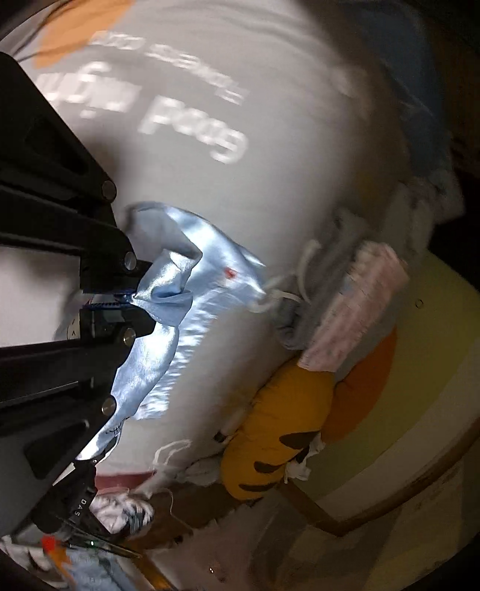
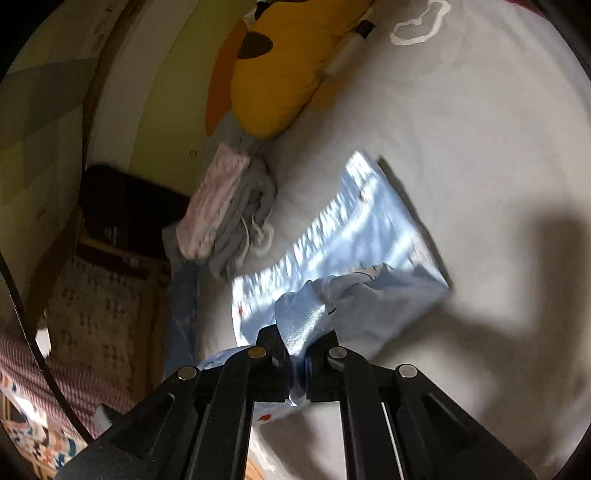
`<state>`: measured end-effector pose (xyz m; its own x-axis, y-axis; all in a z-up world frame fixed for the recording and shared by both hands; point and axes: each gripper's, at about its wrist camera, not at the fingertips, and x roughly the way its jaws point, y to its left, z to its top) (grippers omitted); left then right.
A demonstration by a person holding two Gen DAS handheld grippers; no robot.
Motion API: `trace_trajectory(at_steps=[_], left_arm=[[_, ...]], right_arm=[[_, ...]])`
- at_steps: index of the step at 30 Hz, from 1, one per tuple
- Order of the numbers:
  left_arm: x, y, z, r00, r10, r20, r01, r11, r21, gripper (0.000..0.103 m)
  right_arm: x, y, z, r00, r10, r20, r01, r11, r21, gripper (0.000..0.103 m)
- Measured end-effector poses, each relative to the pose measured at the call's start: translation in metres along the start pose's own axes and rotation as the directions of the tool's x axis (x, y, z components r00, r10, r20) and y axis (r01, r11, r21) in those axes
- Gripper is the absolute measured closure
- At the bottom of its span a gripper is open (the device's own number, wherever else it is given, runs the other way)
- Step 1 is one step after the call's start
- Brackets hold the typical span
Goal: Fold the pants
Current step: 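Close both grippers on the pants edge and lift it to fold, then fold the held edge over the pants with both grippers and release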
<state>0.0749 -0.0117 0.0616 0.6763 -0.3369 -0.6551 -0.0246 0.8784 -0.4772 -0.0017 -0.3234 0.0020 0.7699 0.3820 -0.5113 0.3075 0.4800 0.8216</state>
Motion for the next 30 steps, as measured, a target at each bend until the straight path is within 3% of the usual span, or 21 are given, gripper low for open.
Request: trace_trajectory(at_steps=[2, 8, 10, 12, 13, 15, 17, 18, 19, 23, 30], left_arm=[[0.018, -0.007, 0.012, 1.000, 0.017, -0.006, -0.017, 1.000, 0.016, 0.101], [0.078, -0.011, 0.030, 0.994, 0.080, -0.072, -0.077, 0.996, 0.044, 0.100], [0.094, -0.009, 0.032, 0.990, 0.099, -0.097, -0.094, 0.994, 0.053, 0.096], [0.101, -0.003, 0.036, 0.992, 0.061, -0.113, -0.058, 0.998, 0.033, 0.095], [0.099, 0.000, 0.038, 0.994, 0.032, -0.101, -0.030, 0.999, 0.018, 0.095], [0.091, 0.004, 0.039, 0.998, 0.029, -0.060, -0.027, 0.999, 0.034, 0.095], [0.084, 0.006, 0.038, 0.999, 0.016, -0.044, -0.013, 0.998, 0.059, 0.100], [0.080, 0.007, 0.037, 0.999, 0.008, -0.049, -0.005, 0.998, 0.063, 0.101], [0.076, 0.008, 0.035, 0.999, 0.002, -0.053, 0.002, 0.998, 0.062, 0.101], [0.042, 0.012, 0.021, 0.998, -0.032, -0.045, 0.035, 0.998, 0.053, 0.101], [-0.041, 0.014, -0.032, 0.998, -0.057, -0.003, 0.057, 0.994, 0.089, 0.101]], right_arm=[[0.013, 0.000, 0.013, 1.000, 0.008, 0.011, -0.008, 1.000, 0.021, 0.098], [0.055, -0.002, 0.048, 0.996, -0.091, 0.006, 0.091, 0.996, -0.009, 0.097], [0.065, -0.003, 0.055, 0.991, -0.132, 0.007, 0.132, 0.991, -0.018, 0.077], [0.062, -0.005, 0.058, 0.992, -0.124, 0.034, 0.125, 0.992, -0.030, 0.064], [0.057, -0.001, 0.058, 0.993, -0.099, 0.066, 0.104, 0.991, -0.079, 0.064], [0.052, 0.008, 0.057, 0.994, -0.067, 0.087, 0.083, 0.978, -0.190, 0.065], [0.046, 0.008, 0.055, 0.995, -0.057, 0.085, 0.073, 0.977, -0.200, 0.078], [0.045, 0.004, 0.054, 0.997, -0.040, 0.059, 0.050, 0.984, -0.173, 0.092], [0.043, 0.000, 0.052, 0.999, -0.026, 0.031, 0.030, 0.989, -0.143, 0.097], [0.017, -0.009, 0.027, 1.000, -0.007, 0.028, 0.011, 0.992, -0.125, 0.098], [-0.051, -0.004, -0.047, 0.999, 0.036, -0.004, -0.036, 0.987, -0.159, 0.098]])
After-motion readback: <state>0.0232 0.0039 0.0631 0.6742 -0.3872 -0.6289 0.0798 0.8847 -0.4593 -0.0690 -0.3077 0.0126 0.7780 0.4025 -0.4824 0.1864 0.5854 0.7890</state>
